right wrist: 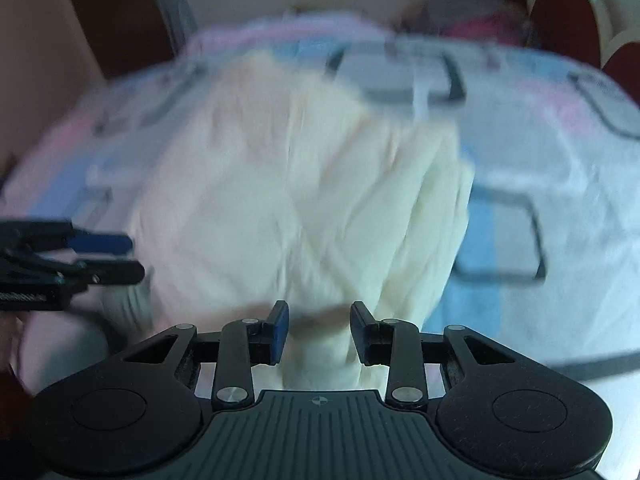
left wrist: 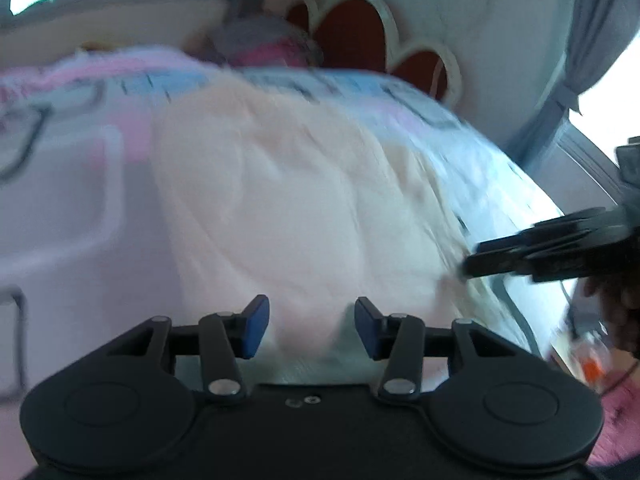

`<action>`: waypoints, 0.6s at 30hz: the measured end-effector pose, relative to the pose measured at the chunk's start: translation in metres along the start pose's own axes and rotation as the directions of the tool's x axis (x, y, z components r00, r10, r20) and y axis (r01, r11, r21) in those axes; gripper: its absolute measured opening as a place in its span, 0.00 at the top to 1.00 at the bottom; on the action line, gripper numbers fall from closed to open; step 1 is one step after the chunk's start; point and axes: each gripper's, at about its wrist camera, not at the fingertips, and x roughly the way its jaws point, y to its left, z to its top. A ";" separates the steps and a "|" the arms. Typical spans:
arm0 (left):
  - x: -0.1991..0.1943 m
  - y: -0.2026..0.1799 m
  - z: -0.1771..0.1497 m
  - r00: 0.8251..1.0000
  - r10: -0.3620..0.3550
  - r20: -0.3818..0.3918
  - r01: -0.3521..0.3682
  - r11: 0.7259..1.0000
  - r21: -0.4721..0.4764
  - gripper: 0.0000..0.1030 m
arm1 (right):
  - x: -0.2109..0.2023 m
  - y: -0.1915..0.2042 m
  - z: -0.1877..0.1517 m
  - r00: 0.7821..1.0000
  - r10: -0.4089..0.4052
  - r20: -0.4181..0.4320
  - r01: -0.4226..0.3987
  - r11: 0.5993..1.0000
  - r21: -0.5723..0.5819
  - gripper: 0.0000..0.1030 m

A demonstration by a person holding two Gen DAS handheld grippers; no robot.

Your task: Fold large clothes

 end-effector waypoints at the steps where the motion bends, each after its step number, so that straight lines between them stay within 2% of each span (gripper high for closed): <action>1: 0.002 0.005 0.011 1.000 0.020 0.022 -0.020 1.000 0.003 0.55 | 0.000 0.001 0.013 0.999 -0.003 0.032 0.003 1.000 -0.001 0.67; 4: 0.014 0.016 0.046 0.994 0.071 0.079 -0.071 0.997 0.003 0.55 | 0.014 0.007 0.054 0.995 -0.027 0.095 0.028 1.000 -0.008 0.67; 9: 0.030 0.019 0.088 0.988 0.105 0.109 -0.108 0.994 0.023 0.54 | 0.046 0.022 0.097 0.992 -0.032 0.119 0.034 0.999 -0.011 0.67; 13: 0.050 0.023 0.099 0.988 0.119 0.100 -0.123 0.992 0.035 0.53 | 0.067 0.031 0.120 0.991 -0.037 0.126 0.039 0.999 -0.009 0.67; 18: 0.077 0.035 0.117 0.987 0.130 0.094 -0.132 0.991 0.017 0.53 | 0.105 0.023 0.148 0.992 -0.044 0.122 0.041 0.999 0.028 0.68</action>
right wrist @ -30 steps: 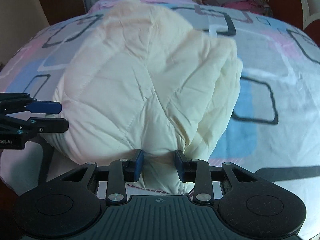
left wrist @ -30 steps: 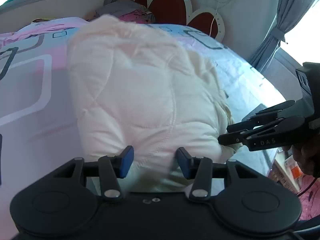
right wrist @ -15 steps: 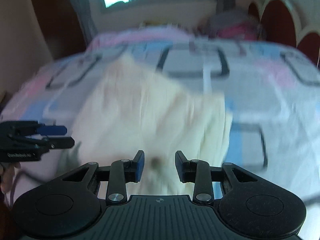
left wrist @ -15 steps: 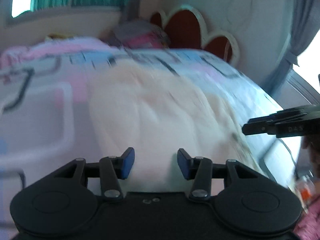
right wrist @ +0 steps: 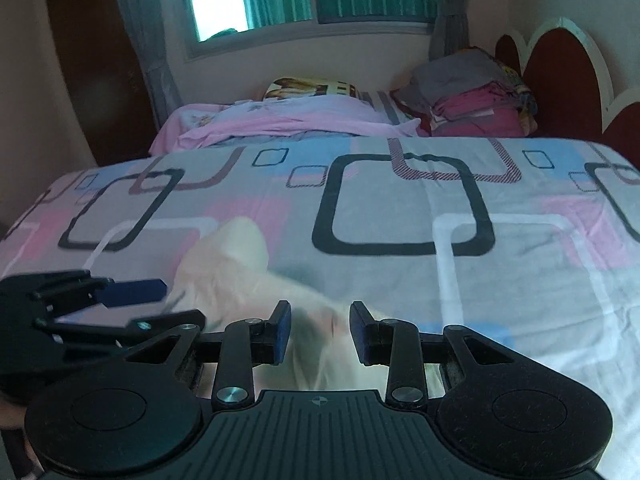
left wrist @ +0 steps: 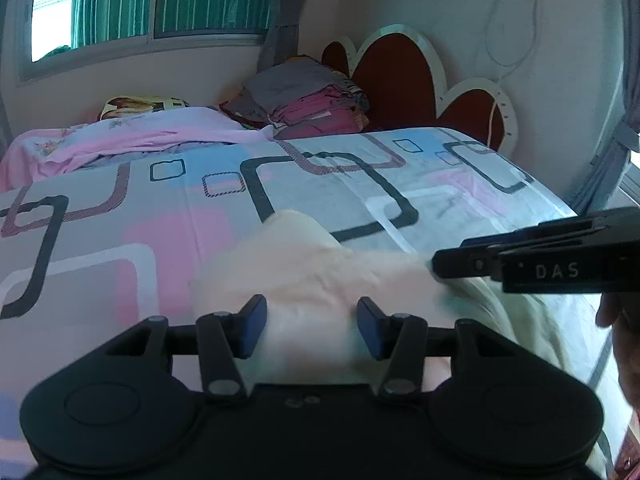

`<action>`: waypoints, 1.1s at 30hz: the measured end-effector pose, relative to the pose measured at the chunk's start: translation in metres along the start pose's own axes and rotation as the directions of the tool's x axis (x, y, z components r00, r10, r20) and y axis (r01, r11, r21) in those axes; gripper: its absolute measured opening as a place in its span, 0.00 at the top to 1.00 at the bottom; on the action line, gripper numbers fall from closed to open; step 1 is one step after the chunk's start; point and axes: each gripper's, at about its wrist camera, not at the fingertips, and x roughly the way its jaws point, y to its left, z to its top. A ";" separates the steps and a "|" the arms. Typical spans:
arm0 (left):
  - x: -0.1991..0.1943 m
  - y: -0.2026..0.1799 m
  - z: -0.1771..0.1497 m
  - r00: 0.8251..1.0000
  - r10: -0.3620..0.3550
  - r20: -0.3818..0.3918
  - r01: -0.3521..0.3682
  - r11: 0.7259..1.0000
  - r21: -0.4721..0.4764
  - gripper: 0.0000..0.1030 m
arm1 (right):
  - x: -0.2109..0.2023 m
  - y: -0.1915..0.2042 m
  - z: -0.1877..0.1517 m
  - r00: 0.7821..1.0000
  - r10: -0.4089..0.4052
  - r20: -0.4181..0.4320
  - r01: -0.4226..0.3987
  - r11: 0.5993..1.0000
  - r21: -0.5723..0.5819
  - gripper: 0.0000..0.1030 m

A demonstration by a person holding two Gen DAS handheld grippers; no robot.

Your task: Fold large clothes

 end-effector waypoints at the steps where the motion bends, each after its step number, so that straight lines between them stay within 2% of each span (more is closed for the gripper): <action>1: 0.007 0.003 0.004 1.000 0.004 0.000 -0.004 1.000 -0.005 0.53 | 0.011 -0.002 0.004 1.000 -0.008 -0.008 0.008 1.000 0.009 0.68; 7: 0.051 0.011 0.018 1.000 -0.027 -0.005 0.027 0.999 -0.021 0.53 | 0.063 -0.016 0.000 0.995 -0.036 -0.091 0.043 0.997 0.068 0.68; 10: 0.081 0.013 0.015 0.992 -0.089 -0.094 0.084 0.995 -0.051 0.52 | 0.082 -0.026 -0.016 0.986 -0.090 -0.143 0.101 0.992 0.078 0.67; 11: 0.092 0.012 0.011 0.988 -0.090 -0.125 0.084 0.995 -0.049 0.51 | 0.086 -0.029 -0.023 0.984 -0.099 -0.150 0.112 0.990 0.083 0.68; 14: 0.104 0.009 0.002 0.985 -0.087 -0.147 0.082 0.996 -0.042 0.51 | 0.094 -0.039 -0.037 0.984 -0.102 -0.144 0.120 0.985 0.125 0.68; 19: 0.097 0.005 0.003 0.988 -0.067 -0.142 0.069 0.998 0.008 0.50 | 0.086 -0.048 -0.037 0.990 -0.073 -0.123 0.092 0.983 0.160 0.67; 22: 0.056 0.006 0.008 0.993 -0.091 -0.068 0.092 0.996 -0.001 0.49 | 0.034 -0.047 -0.031 0.998 -0.061 -0.016 0.062 0.985 0.161 0.67; 25: 0.019 0.000 0.001 0.992 -0.120 -0.036 0.120 0.993 -0.004 0.48 | -0.004 -0.036 -0.035 0.999 -0.047 0.009 0.046 0.994 0.100 0.67; 26: 0.013 -0.003 -0.003 0.990 -0.132 -0.038 0.132 0.991 -0.009 0.48 | -0.009 -0.033 -0.039 0.999 -0.049 0.001 0.049 0.996 0.081 0.67; 28: 0.014 -0.014 -0.015 0.987 -0.142 -0.069 0.143 0.990 0.010 0.48 | 0.001 -0.030 -0.049 0.995 -0.064 -0.074 0.069 0.995 0.073 0.67; 31: 0.038 -0.026 -0.030 0.989 -0.104 -0.108 0.109 0.993 0.036 0.48 | 0.020 -0.033 -0.068 0.989 -0.090 -0.114 0.100 0.991 0.088 0.67; 33: 0.045 -0.029 -0.029 0.989 -0.085 -0.118 0.090 0.995 0.040 0.48 | 0.022 -0.038 -0.071 0.990 -0.077 -0.120 0.090 0.989 0.115 0.67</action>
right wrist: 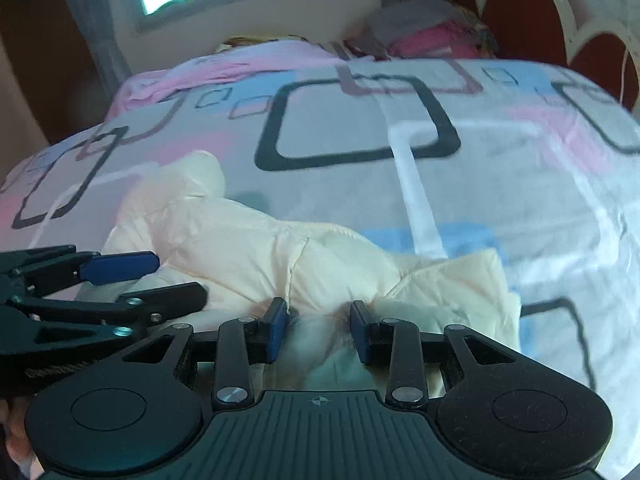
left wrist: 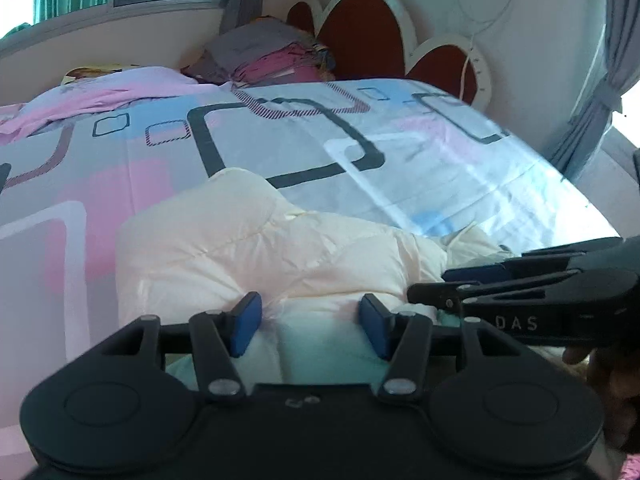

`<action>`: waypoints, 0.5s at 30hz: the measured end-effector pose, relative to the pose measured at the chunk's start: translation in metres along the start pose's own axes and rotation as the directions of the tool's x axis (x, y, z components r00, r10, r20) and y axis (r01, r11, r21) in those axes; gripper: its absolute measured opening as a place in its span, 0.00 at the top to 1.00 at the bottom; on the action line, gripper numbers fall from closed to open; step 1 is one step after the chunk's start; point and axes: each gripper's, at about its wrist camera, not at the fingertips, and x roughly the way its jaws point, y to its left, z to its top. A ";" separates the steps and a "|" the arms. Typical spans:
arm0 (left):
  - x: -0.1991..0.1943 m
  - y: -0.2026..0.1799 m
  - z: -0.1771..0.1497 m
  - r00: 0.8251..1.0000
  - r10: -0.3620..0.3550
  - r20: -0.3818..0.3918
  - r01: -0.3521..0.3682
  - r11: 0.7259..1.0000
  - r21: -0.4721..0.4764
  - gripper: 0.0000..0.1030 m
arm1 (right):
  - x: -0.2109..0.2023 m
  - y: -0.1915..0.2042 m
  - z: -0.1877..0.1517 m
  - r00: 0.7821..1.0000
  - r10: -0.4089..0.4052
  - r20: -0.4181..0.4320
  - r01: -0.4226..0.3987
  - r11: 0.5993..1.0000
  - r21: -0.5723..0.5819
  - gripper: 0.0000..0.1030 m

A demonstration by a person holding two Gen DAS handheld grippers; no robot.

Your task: Fold large clothes

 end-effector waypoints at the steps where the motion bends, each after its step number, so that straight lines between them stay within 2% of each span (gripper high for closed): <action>1: -0.003 -0.001 0.002 1.000 0.002 -0.005 -0.002 1.000 -0.001 0.49 | -0.004 -0.003 0.002 1.000 0.008 -0.008 -0.008 1.000 0.021 0.67; 4: -0.036 -0.006 0.002 0.999 -0.016 0.035 0.016 1.000 0.001 0.48 | -0.044 -0.006 0.001 0.998 0.023 0.051 -0.024 1.000 0.015 0.67; 7: -0.065 -0.008 -0.013 0.998 -0.027 0.055 0.029 0.999 -0.025 0.48 | -0.076 -0.007 -0.012 0.997 0.059 0.056 -0.059 0.998 -0.012 0.67; 9: -0.067 -0.012 -0.025 0.999 -0.034 0.040 0.035 0.999 -0.036 0.48 | -0.076 -0.004 -0.025 0.997 0.075 0.027 -0.074 0.996 -0.039 0.67; 11: -0.057 -0.017 -0.034 0.999 -0.012 0.032 0.012 1.000 -0.018 0.48 | -0.061 -0.002 -0.035 0.999 0.034 0.008 -0.034 0.998 -0.054 0.67; 13: -0.048 -0.018 -0.035 1.000 0.008 0.023 -0.007 1.000 -0.029 0.46 | -0.051 -0.010 -0.038 0.999 0.054 0.004 -0.054 0.999 0.001 0.67; 15: -0.054 -0.024 -0.031 1.000 0.024 0.015 -0.024 1.000 -0.020 0.48 | -0.061 -0.012 -0.036 0.999 0.049 0.005 -0.049 0.999 0.016 0.67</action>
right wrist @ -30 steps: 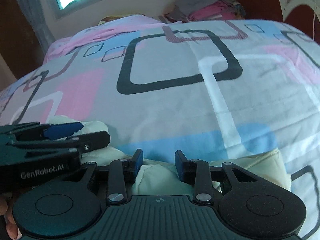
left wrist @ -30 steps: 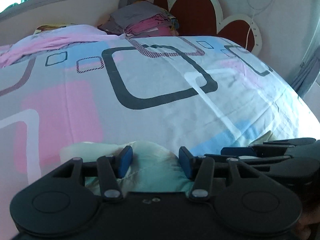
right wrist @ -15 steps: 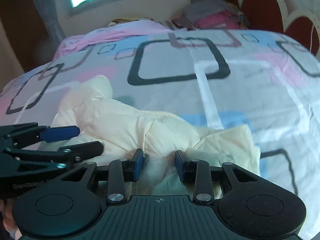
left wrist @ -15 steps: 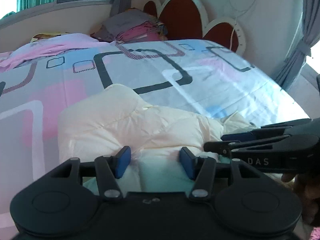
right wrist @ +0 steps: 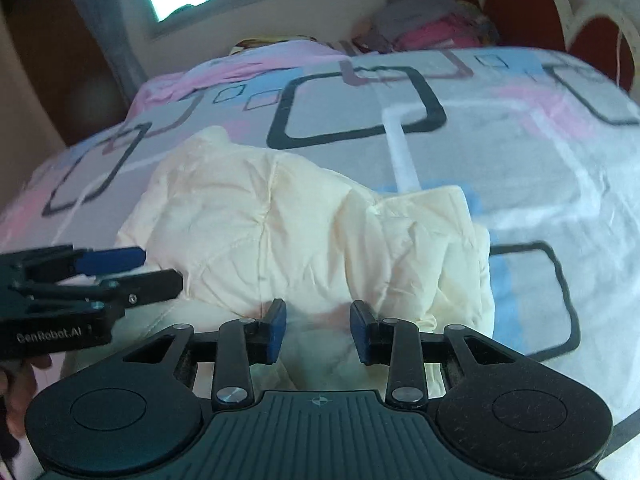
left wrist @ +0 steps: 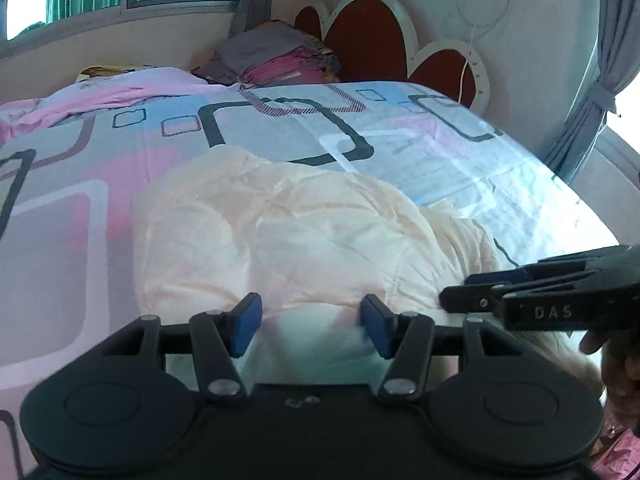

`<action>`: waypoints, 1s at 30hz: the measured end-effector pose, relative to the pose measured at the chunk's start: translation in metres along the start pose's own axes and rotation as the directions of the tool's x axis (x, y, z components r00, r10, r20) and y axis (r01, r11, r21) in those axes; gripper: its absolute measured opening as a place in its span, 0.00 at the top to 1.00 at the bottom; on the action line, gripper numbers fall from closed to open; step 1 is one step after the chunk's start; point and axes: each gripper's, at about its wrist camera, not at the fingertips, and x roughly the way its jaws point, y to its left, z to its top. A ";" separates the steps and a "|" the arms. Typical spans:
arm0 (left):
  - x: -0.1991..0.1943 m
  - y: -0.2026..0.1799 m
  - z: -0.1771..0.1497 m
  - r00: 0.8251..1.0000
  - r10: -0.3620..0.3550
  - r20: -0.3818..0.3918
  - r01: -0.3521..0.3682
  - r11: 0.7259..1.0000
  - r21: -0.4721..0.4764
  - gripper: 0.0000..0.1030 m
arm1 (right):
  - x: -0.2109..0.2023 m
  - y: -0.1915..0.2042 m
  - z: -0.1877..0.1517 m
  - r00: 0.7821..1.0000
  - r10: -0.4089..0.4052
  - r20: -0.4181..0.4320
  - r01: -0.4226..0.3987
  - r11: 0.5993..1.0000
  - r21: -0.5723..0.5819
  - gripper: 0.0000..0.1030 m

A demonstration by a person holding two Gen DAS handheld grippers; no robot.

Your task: Fold large clothes

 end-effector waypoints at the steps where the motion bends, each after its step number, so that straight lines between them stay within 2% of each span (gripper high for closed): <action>1: -0.009 -0.003 0.000 1.000 -0.001 0.005 0.001 1.000 0.003 0.48 | -0.013 0.001 0.000 1.000 0.013 0.020 -0.012 1.000 -0.010 0.67; 4: -0.037 -0.011 -0.010 1.000 -0.020 0.016 0.020 1.000 0.003 0.48 | -0.053 0.006 -0.010 0.996 0.075 0.045 -0.072 0.996 -0.054 0.67; 7: -0.060 -0.021 -0.036 0.999 -0.045 -0.013 0.045 0.999 -0.021 0.48 | -0.070 0.011 -0.030 0.993 0.117 0.004 -0.116 0.989 -0.087 0.67; 9: -0.067 -0.030 -0.053 0.999 -0.033 -0.034 0.032 0.999 -0.019 0.48 | -0.066 0.014 -0.050 0.993 0.103 -0.052 -0.107 0.989 -0.100 0.67; 11: -0.069 -0.033 -0.066 0.998 -0.038 -0.052 0.035 0.998 -0.053 0.48 | -0.052 0.018 -0.066 0.995 0.052 -0.090 -0.064 0.989 -0.130 0.67; 15: -0.064 -0.039 -0.080 0.994 -0.011 -0.113 0.007 0.999 -0.033 0.48 | -0.039 0.015 -0.079 0.992 0.030 -0.123 -0.050 0.985 -0.164 0.67; 18: -0.071 -0.035 -0.086 0.989 -0.013 -0.146 0.005 0.999 -0.050 0.48 | -0.046 0.004 -0.079 0.987 0.063 -0.146 -0.087 0.983 -0.162 0.67; 20: -0.084 -0.026 -0.087 0.994 -0.006 -0.114 -0.003 0.996 -0.084 0.46 | -0.064 -0.013 -0.073 0.989 0.107 -0.105 -0.116 0.989 -0.089 0.66; 21: -0.090 -0.020 -0.086 0.997 0.014 -0.081 -0.023 0.994 -0.111 0.31 | -0.073 -0.028 -0.068 0.989 0.130 -0.068 -0.131 0.991 -0.024 0.40; 22: -0.095 -0.013 -0.085 0.998 0.042 -0.041 -0.047 0.990 -0.136 0.07 | -0.077 -0.038 -0.063 0.991 0.134 -0.025 -0.133 0.991 0.025 0.17; 23: -0.098 -0.006 -0.084 0.997 0.077 0.002 -0.075 0.983 -0.168 0.01 | -0.081 -0.050 -0.059 0.990 0.134 0.044 -0.137 0.988 0.065 0.00; 24: -0.098 0.003 -0.082 0.994 0.103 0.036 -0.093 0.974 -0.205 0.01 | -0.079 -0.062 -0.056 0.988 0.126 0.086 -0.134 0.985 0.105 0.00; 25: -0.095 0.012 -0.078 0.994 0.093 0.048 -0.079 0.966 -0.246 0.00 | -0.071 -0.073 -0.051 0.990 0.119 0.078 -0.130 0.980 0.152 0.00; 27: -0.080 0.033 -0.072 0.999 0.014 0.036 0.000 0.940 -0.341 0.01 | -0.052 -0.097 -0.044 0.984 0.167 0.061 -0.177 0.952 0.249 0.00; 29: -0.063 0.050 -0.071 0.996 -0.080 0.035 0.087 0.897 -0.434 0.01 | -0.031 -0.117 -0.042 0.973 0.227 0.035 -0.226 0.916 0.332 0.00; 30: -0.055 0.058 -0.072 0.995 -0.099 0.025 0.099 0.875 -0.473 0.03 | -0.020 -0.126 -0.042 0.966 0.259 0.022 -0.248 0.894 0.373 0.00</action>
